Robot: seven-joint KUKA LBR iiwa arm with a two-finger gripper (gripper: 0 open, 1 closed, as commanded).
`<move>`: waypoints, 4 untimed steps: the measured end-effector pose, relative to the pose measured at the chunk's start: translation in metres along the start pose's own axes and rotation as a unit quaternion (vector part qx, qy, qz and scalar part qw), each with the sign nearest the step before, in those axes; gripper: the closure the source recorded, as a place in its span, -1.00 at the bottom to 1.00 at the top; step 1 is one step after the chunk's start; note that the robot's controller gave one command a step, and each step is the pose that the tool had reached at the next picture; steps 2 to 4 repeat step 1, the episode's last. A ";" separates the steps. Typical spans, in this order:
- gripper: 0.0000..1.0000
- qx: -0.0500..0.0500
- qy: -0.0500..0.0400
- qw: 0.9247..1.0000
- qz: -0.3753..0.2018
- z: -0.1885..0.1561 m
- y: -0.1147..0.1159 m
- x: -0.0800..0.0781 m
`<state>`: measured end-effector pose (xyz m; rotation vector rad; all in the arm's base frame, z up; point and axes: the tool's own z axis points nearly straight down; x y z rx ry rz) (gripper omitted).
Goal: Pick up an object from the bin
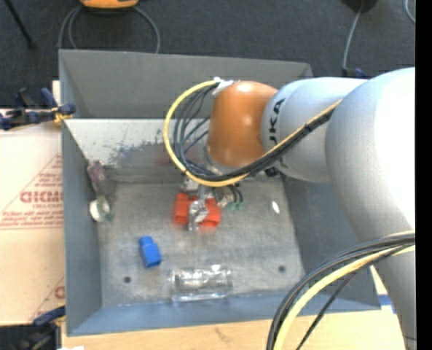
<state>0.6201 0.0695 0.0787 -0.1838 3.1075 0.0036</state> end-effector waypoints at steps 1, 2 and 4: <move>1.00 0.000 0.009 0.994 -0.105 -0.152 -0.018 0.028; 1.00 0.000 0.009 0.994 -0.105 -0.152 -0.018 0.028; 1.00 0.000 0.009 0.994 -0.105 -0.152 -0.018 0.028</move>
Offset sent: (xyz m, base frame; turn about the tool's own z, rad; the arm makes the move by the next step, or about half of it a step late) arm -0.0327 -0.0205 0.1458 -0.2130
